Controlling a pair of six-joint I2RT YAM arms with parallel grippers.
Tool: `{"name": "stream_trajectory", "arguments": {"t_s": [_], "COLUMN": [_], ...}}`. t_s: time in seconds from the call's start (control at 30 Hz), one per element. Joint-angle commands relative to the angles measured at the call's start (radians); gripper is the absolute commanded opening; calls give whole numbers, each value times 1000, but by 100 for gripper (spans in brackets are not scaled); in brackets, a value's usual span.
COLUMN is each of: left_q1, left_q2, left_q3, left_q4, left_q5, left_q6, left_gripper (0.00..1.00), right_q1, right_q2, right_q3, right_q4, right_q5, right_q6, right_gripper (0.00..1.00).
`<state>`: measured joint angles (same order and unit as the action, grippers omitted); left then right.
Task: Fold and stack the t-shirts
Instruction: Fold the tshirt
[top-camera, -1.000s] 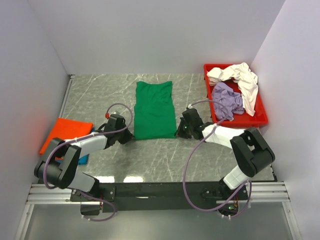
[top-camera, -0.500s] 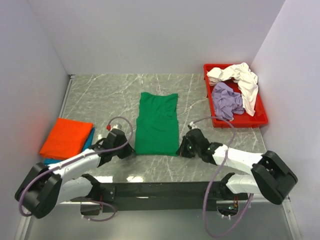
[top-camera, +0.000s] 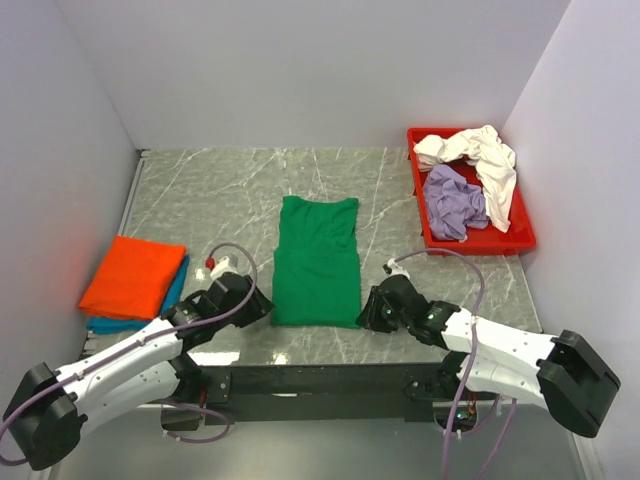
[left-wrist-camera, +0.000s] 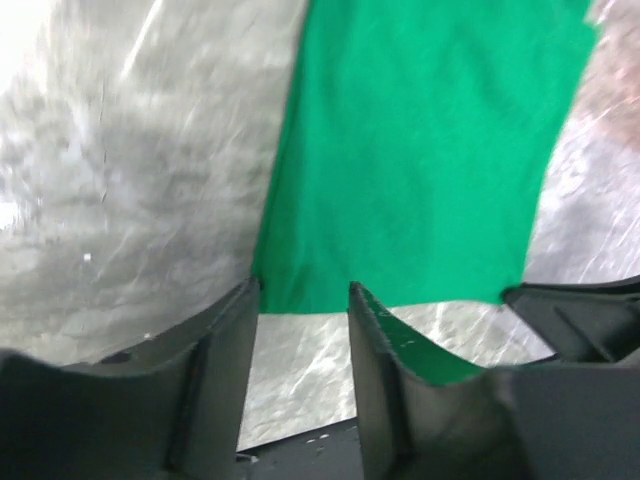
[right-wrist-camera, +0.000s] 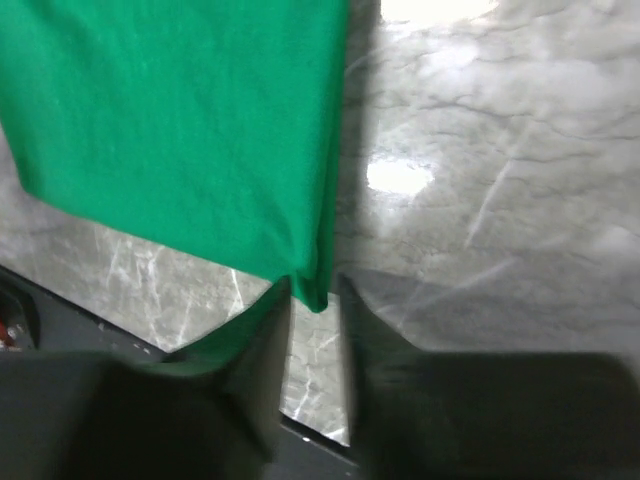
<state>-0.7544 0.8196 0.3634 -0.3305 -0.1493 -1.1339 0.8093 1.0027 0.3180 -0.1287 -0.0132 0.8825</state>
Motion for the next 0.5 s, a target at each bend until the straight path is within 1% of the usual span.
{"name": "stream_trajectory", "arguments": {"t_s": [0.0,0.03,0.07,0.1,0.17,0.2,0.23,0.27,0.3,0.33,0.37,0.4,0.43,0.47], "left_q1": [-3,-5,-3,-2,13,24,47,56,62,82,93,98,107,113], "left_q2": [9,21,36,79,131,197,231,262,324,357,390,456,489,518], "left_q3": [106,149,169,190,255,276,317,336,350,383,403,443,465,483], "left_q4": [-51,-56,-51,-44,-21,5,19,40,80,96,110,120,134,140], "left_q5": [-90,-111,-116,-121,-127,-121,-93,-81,-67,-49,-18,-4,2,14], "left_q6": [42,66,78,92,135,147,175,192,207,230,243,256,275,284], "left_gripper": [48,49,48,47,39,34,25,21,19,19,17,15,12,11], "right_q1": [5,5,5,4,-1,-4,-9,-15,-22,-36,-38,-41,-42,-50], "right_q2": [-42,-47,-52,-46,-7,11,55,83,114,147,219,256,292,357], "right_q3": [84,110,122,137,203,231,283,308,337,404,439,475,536,564], "right_q4": [-94,-106,-124,-130,-155,-157,-146,-134,-127,-123,-127,-126,-123,-108], "right_q5": [73,93,101,113,143,147,156,151,144,131,131,137,136,131], "right_q6": [-13,-19,-25,-30,-50,-57,-74,-85,-112,-129,-143,-164,-174,-183], "right_gripper": [37,41,44,45,45,45,45,46,46,46,46,45,45,44]}}
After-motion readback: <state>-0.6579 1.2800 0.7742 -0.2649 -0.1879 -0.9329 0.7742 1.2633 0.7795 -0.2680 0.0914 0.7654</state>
